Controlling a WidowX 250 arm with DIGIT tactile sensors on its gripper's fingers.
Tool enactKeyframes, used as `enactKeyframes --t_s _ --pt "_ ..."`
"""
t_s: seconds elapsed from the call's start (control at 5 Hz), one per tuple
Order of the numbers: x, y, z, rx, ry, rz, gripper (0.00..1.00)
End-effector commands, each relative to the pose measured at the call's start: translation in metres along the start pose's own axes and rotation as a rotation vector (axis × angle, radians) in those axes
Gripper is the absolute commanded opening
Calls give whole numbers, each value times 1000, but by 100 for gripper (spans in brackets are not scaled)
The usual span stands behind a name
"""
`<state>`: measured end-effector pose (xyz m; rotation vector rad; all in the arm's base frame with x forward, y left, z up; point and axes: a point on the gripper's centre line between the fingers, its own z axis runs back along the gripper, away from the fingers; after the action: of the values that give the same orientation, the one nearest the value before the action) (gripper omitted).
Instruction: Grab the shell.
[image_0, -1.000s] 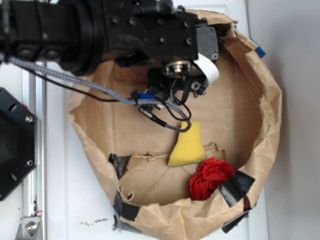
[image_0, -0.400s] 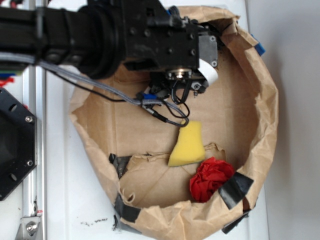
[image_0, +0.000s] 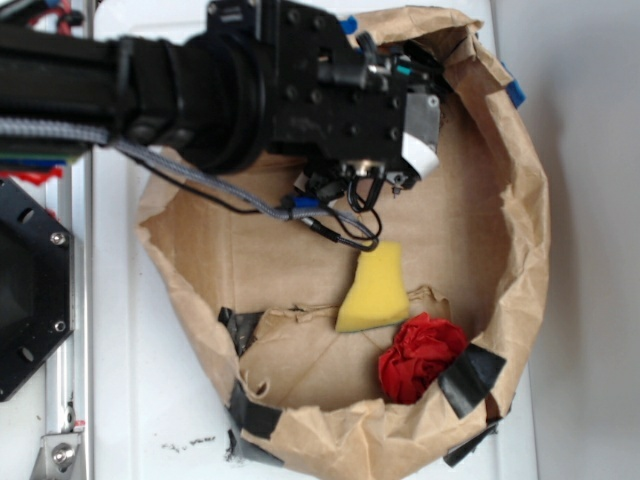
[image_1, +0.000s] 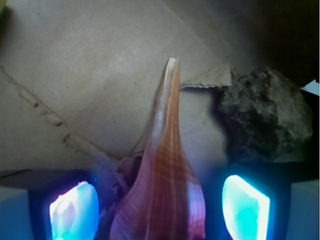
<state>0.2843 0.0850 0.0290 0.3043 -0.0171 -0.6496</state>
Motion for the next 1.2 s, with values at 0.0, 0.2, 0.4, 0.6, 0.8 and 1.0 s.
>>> enactKeyframes --t_s 0.0,0.2,0.4,0.6,0.8,1.0 --pt "9 -3 6 19 -30 15 0" --pt "9 -4 6 28 -27 13 0" --pt "8 -3 9 27 -31 15 0" --pt "8 -5 14 19 -42 14 0" --pt "11 -10 41 -22 -98 17 0" --pt "14 -14 84 -91 -164 44 0"
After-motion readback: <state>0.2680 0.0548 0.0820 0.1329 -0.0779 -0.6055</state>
